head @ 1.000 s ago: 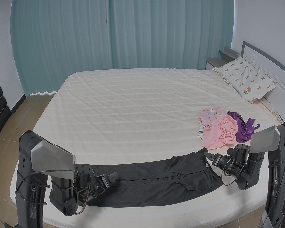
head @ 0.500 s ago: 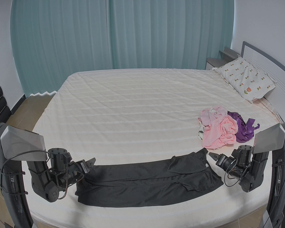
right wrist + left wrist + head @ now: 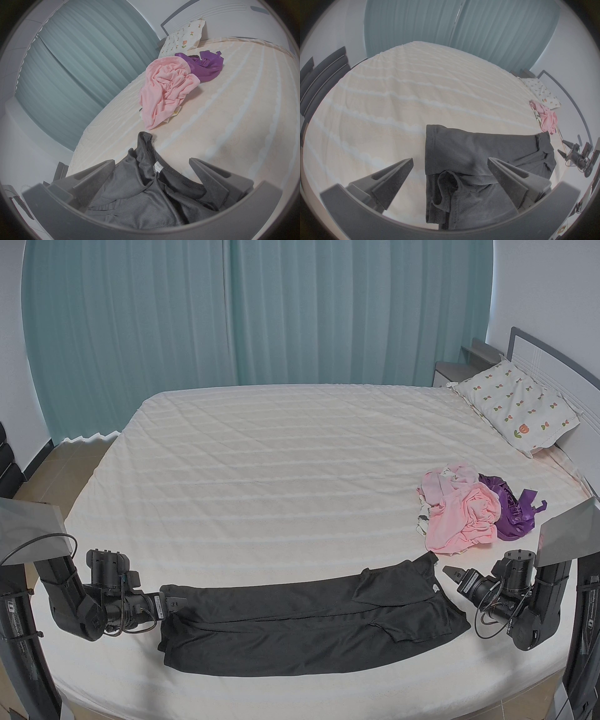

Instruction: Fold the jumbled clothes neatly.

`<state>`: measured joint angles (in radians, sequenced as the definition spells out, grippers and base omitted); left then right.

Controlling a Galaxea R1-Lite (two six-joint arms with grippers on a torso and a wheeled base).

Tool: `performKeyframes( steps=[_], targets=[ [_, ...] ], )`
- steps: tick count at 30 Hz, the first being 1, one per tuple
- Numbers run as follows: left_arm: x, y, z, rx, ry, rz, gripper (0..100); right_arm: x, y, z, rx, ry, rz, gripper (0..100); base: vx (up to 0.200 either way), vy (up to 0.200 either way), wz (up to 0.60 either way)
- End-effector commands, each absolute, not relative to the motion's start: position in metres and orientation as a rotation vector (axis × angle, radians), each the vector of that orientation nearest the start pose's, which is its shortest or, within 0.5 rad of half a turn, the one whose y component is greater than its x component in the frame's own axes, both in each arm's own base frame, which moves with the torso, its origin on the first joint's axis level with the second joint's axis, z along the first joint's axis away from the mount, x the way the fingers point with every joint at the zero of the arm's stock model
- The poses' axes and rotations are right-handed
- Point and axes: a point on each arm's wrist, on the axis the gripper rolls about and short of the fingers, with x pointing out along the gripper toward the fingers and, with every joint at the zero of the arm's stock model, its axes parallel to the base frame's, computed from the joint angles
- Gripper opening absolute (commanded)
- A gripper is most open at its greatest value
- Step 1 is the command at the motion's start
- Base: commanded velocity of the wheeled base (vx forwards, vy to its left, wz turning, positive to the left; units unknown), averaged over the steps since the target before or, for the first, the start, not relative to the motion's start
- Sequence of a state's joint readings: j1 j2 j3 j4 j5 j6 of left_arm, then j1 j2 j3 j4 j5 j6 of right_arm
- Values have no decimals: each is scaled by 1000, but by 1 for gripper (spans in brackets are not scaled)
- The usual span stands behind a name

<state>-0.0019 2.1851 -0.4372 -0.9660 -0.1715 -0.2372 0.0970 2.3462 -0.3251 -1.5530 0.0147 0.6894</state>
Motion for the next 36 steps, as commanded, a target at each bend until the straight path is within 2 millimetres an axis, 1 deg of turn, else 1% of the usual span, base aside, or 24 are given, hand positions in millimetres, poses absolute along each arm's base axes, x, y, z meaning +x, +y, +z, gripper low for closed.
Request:
performKeyframes(
  steps=[1,3,8,12,21,23,25,35,36],
  targets=[
    [303,0,-18,-266,815,-85,100,291,30,-21,669,484,-51,100,0,0,0],
    [303,0,-20,-252,825,-90,100,291,31,-21,673,484,-51,100,0,0,0],
    [305,-8,-39,-215,878,-109,100,291,32,-22,678,487,-49,100,0,0,0],
    [307,-12,-47,-189,894,-84,100,291,32,-22,679,488,-47,100,0,0,0],
    [305,-26,-52,-158,912,-106,100,291,32,-21,679,487,-47,100,0,0,0],
    [303,-28,-52,-148,914,-98,100,291,32,-22,679,488,-47,100,0,0,0],
    [300,-34,-52,-132,921,-105,100,291,31,-22,679,488,-49,100,0,0,0],
    [301,-38,-52,-116,918,-97,100,291,31,-21,680,485,-46,100,0,0,0],
    [302,-39,-52,-117,914,-95,0,291,31,-21,680,486,-45,100,0,0,0]
  ],
)
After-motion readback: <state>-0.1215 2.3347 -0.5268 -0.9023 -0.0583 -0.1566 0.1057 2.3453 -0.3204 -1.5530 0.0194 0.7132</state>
